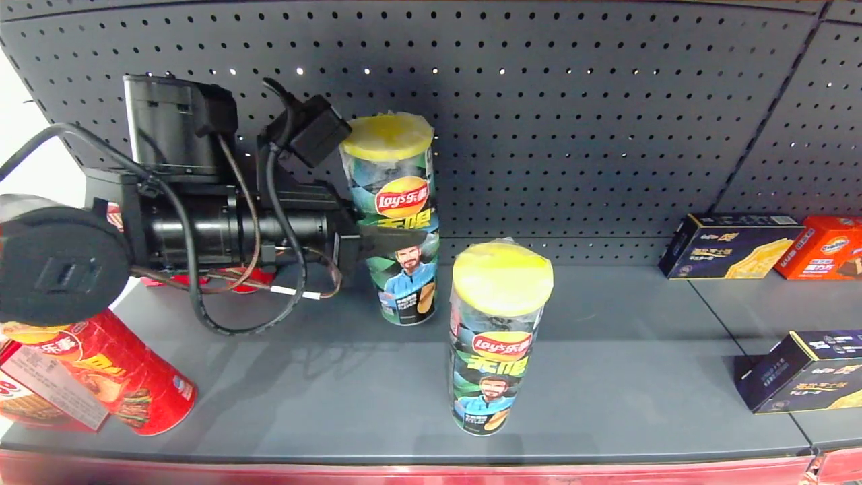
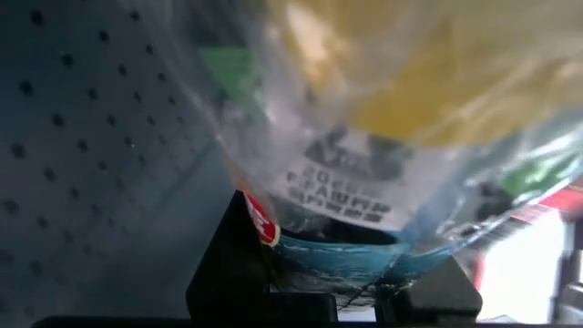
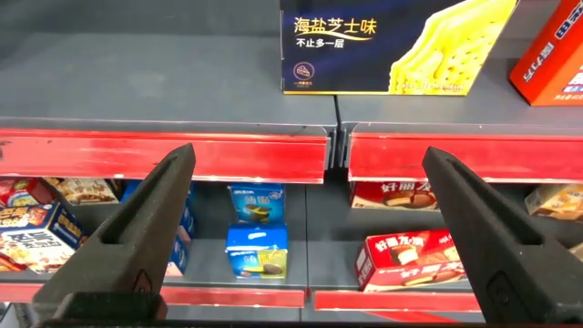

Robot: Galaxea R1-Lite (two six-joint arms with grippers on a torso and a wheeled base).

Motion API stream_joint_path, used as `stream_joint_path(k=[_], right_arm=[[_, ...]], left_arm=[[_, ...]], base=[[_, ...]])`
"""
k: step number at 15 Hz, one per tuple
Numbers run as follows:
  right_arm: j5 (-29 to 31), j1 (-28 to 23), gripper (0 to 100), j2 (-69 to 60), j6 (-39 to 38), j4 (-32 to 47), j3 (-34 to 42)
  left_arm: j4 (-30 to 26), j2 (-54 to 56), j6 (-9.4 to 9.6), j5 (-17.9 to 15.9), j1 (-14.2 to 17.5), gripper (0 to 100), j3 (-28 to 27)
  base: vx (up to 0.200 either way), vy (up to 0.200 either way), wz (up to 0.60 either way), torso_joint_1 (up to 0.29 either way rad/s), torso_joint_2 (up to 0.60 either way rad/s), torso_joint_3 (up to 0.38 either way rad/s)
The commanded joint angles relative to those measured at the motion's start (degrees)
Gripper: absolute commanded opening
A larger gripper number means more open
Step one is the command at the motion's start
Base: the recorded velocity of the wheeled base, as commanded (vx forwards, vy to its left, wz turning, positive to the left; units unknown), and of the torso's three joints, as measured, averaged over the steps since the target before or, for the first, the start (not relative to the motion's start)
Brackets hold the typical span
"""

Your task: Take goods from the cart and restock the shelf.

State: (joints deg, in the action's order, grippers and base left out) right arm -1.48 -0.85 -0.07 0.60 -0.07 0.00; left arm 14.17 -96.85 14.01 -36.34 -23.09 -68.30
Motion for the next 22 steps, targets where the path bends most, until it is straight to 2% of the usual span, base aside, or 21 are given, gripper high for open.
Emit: stream_joint_path(k=[1, 4, 11, 15, 21, 22], right_arm=[[0.0, 0.0, 100, 0.1, 0.0, 0.0, 0.0], [0.0, 0.0, 100, 0.1, 0.0, 0.0, 0.0], [0.0, 0.0, 100, 0.1, 0.0, 0.0, 0.0], [0.0, 0.0, 100, 0.1, 0.0, 0.0, 0.0], [0.0, 0.0, 100, 0.1, 0.0, 0.0, 0.0], [0.0, 0.0, 100, 0.1, 0.0, 0.0, 0.0]], left_arm=[[0.0, -5.9, 1.46, -0.1, 0.1, 0, -4.1], [0.0, -10.5, 2.69, -0.2, -0.1, 0, -8.9], [0.0, -19.0, 2.69, -0.2, -0.6, 0, -18.4], [0.0, -21.7, 2.60, -0.2, -0.7, 0, -21.1], [0.0, -23.6, 2.69, -0.1, -1.3, 0, -21.3], [0.0, -23.6, 2.78, -0.1, -1.3, 100, -21.3]], base=[[0.000, 0.000, 0.00, 0.000, 0.00, 0.000], [0.000, 0.000, 0.00, 0.000, 0.00, 0.000], [0.000, 0.000, 0.00, 0.000, 0.00, 0.000], [0.000, 0.000, 0.00, 0.000, 0.00, 0.000], [0.000, 0.000, 0.00, 0.000, 0.00, 0.000], [0.000, 0.000, 0.00, 0.000, 0.00, 0.000]])
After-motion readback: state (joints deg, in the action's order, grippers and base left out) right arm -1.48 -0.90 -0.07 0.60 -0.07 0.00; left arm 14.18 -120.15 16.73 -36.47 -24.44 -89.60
